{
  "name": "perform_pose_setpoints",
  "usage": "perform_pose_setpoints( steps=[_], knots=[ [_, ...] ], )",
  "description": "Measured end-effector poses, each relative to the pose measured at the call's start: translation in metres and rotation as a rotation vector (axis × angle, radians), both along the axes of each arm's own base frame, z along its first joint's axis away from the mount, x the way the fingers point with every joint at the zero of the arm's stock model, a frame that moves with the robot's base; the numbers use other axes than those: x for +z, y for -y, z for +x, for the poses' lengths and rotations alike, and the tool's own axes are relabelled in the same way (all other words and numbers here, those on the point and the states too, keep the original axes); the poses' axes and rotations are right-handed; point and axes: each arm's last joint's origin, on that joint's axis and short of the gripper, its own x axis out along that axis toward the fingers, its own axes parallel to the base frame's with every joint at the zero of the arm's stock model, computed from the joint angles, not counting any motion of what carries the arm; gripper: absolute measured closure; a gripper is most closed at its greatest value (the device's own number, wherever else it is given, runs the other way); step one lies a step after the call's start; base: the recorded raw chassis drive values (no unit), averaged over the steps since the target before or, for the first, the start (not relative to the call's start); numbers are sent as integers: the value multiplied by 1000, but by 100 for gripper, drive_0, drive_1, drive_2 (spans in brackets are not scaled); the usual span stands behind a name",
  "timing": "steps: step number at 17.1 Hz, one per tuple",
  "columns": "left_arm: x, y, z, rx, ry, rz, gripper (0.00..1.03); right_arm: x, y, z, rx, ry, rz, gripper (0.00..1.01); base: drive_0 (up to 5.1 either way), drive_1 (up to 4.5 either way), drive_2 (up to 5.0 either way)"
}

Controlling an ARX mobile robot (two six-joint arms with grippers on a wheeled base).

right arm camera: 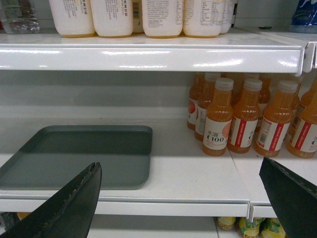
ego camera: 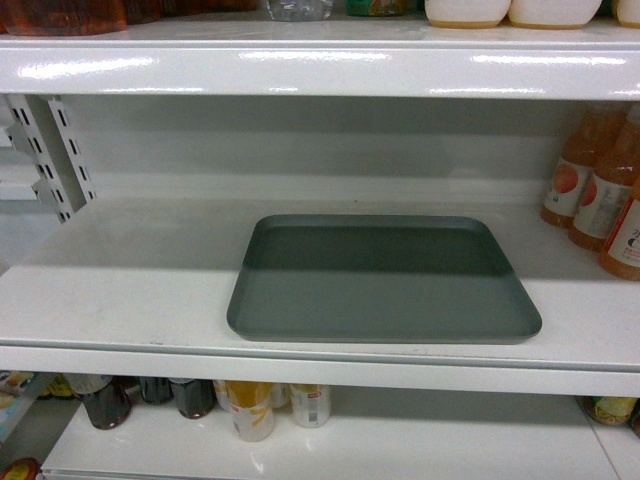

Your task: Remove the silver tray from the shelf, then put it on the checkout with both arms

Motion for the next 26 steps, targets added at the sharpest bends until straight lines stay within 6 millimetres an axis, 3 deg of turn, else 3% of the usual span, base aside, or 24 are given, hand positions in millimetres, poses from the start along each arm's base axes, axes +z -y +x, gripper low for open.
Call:
perform_pose_setpoints(
  steps=[26],
  knots=[
    [0,0,0,0,0,0,5,0,0,0,0,0,0,3,0,0,0]
  ],
)
